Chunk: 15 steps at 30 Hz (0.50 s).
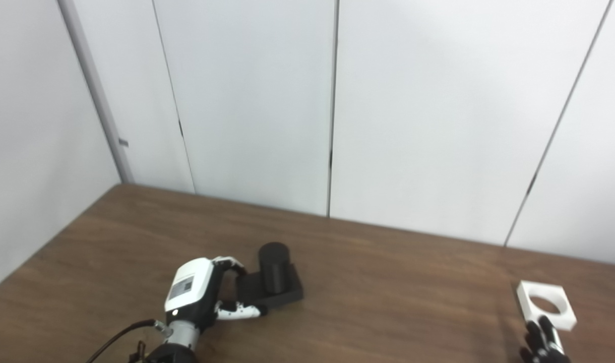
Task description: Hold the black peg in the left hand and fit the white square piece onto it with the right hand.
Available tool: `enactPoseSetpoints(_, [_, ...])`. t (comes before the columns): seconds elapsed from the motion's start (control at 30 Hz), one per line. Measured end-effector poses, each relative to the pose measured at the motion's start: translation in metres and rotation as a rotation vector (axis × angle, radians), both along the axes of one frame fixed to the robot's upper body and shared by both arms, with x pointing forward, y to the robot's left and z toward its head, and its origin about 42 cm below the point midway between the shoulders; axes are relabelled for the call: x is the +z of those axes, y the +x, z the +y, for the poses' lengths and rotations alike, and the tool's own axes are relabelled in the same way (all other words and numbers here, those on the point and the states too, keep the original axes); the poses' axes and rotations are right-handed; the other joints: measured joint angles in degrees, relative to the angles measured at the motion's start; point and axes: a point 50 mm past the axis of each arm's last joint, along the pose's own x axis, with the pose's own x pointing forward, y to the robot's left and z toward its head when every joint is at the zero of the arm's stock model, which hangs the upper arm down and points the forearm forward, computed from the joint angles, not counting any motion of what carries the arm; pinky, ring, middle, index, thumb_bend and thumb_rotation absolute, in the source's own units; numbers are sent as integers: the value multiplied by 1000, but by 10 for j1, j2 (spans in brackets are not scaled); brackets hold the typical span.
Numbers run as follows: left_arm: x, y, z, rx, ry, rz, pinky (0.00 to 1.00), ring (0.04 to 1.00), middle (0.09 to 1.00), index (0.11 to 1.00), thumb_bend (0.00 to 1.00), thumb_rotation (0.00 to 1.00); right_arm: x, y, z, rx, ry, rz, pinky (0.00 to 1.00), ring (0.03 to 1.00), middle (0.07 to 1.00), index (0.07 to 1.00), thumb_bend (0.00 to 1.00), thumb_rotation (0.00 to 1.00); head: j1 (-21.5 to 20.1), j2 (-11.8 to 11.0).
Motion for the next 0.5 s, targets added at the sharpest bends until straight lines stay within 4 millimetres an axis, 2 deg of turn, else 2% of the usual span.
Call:
enactPoseSetpoints(0.27, [0,-38,-35,-126,-34,11,652,756,733,484,517,44,1,-5,7,-12,-11,34,1000,1000,949,1000,542,1000,-44,45])
enactPoseSetpoints(0.37, [-2,-47,-42,-180,-27,12,655,755,738,485,518,44,5,-5,10,-16,-18,41,1000,1000,938,1000,553,1000,-50,52])
enactPoseSetpoints(0.4, [-2,-49,-43,-192,-25,15,663,760,742,486,518,44,6,-5,10,-18,-19,45,1000,1000,941,1000,554,1000,-61,66])
enactPoseSetpoints(0.5, [-5,-59,-47,-229,-17,21,679,773,749,486,517,45,12,-6,12,-21,-13,47,1000,1000,948,1000,546,1000,-70,76])
